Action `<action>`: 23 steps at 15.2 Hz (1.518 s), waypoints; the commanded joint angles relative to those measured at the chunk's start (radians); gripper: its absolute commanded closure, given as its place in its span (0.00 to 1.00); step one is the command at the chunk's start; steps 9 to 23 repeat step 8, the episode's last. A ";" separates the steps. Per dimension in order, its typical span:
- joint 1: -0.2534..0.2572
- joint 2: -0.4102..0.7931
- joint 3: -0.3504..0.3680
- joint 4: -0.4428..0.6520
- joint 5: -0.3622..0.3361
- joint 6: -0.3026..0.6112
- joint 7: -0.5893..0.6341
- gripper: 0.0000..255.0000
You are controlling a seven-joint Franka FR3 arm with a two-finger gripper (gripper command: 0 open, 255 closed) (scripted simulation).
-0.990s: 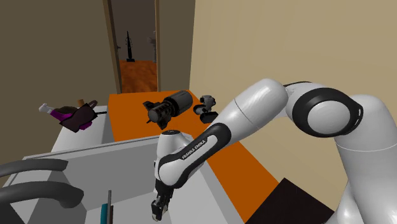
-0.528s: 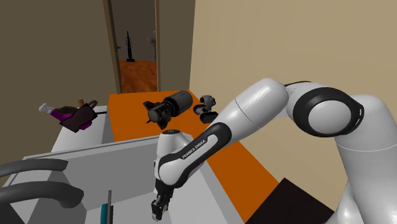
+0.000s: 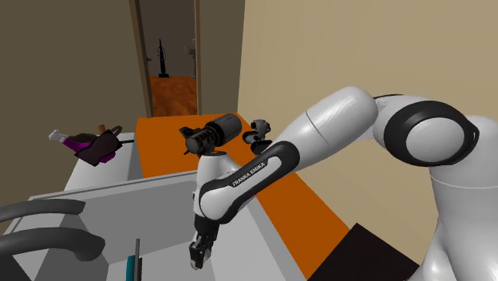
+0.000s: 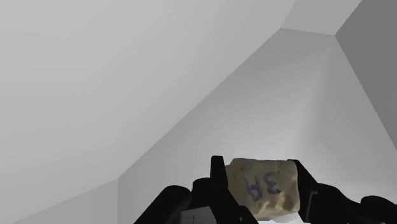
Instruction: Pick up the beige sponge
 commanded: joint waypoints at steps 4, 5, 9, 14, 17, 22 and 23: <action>-0.004 -0.047 0.003 0.000 0.002 -0.046 0.011 1.00; -0.005 -0.057 0.004 0.001 0.002 -0.056 0.013 1.00; -0.006 -0.068 0.004 0.002 0.002 -0.068 0.016 1.00; -0.006 -0.068 0.004 0.002 0.002 -0.068 0.016 1.00; -0.006 -0.068 0.004 0.002 0.002 -0.068 0.016 1.00; -0.006 -0.068 0.004 0.002 0.002 -0.068 0.016 1.00; -0.006 -0.068 0.004 0.002 0.002 -0.068 0.016 1.00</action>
